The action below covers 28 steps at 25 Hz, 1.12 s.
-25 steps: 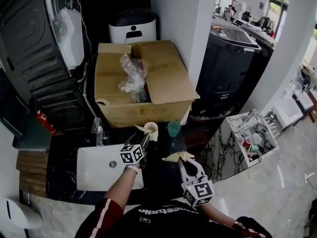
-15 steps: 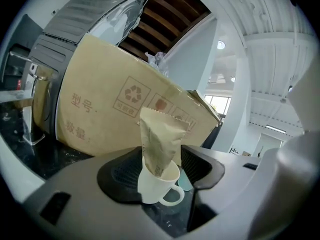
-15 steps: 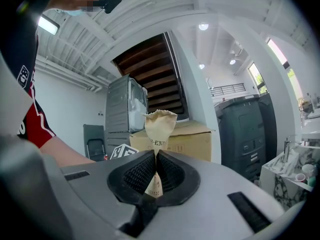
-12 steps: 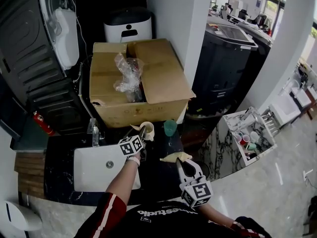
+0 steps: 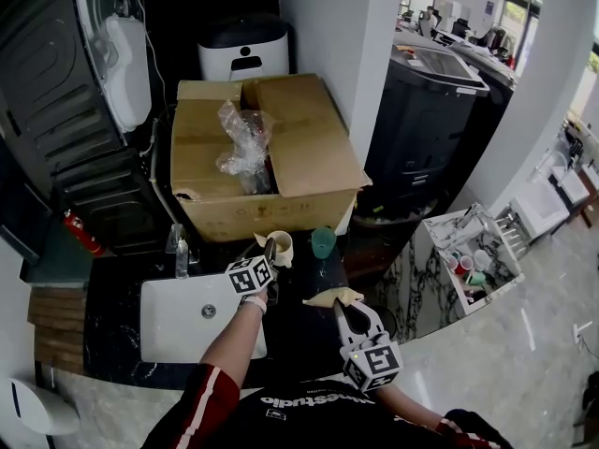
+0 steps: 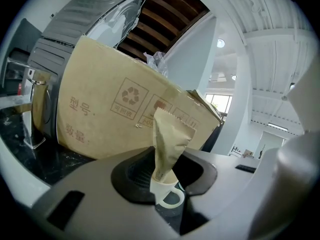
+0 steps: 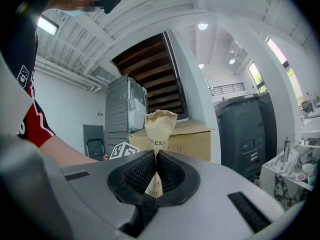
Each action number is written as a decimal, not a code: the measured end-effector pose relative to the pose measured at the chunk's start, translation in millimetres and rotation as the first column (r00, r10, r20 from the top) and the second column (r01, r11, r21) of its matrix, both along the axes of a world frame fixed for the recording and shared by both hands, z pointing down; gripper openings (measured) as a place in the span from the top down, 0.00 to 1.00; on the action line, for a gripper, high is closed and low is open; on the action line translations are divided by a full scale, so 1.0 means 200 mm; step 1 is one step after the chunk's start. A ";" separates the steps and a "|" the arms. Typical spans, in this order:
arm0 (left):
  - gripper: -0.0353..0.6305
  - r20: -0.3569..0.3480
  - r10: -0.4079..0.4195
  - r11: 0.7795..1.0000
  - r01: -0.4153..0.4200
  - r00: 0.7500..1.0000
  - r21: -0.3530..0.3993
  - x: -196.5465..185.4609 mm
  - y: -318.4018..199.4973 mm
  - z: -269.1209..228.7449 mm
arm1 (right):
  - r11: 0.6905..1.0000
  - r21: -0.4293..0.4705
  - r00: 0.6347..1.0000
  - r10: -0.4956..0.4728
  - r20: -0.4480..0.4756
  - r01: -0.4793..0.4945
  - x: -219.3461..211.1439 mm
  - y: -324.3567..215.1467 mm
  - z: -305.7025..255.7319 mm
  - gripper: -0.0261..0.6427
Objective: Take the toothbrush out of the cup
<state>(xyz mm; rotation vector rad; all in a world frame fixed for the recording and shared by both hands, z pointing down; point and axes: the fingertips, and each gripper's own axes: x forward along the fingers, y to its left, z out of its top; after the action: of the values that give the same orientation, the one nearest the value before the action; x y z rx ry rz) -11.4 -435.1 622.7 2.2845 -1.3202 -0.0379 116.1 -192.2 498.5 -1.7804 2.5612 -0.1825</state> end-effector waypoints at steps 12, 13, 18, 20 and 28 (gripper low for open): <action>0.88 0.036 0.018 0.999 -0.019 0.999 0.030 0.02 0.01 -0.04 | 1.000 0.000 1.000 -0.006 -0.008 0.006 -0.01 0.00 -0.01 0.90; 0.88 0.039 0.019 0.999 -0.021 0.999 0.033 0.02 0.01 -0.05 | 1.000 -0.002 1.000 -0.005 -0.011 0.005 -0.01 0.00 -0.01 0.90; 0.88 0.033 0.021 0.998 -0.022 0.999 0.054 0.01 0.01 -0.10 | 1.000 -0.003 1.000 -0.005 -0.009 0.005 -0.01 0.00 -0.01 0.90; 0.88 0.033 0.030 0.997 -0.032 0.999 0.072 0.00 0.01 -0.13 | 1.000 0.003 1.000 -0.007 -0.009 0.007 -0.01 0.00 -0.01 0.90; 0.89 -0.006 0.045 0.987 -0.043 0.999 0.154 -0.07 0.04 -0.34 | 1.000 0.007 1.000 -0.017 0.001 0.017 -0.02 0.00 -0.01 0.90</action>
<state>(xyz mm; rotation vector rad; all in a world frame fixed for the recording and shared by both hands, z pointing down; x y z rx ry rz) -25.7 -426.4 553.7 2.4379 -1.3019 -0.1404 111.5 -191.9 497.1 -1.7557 2.5738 -0.1753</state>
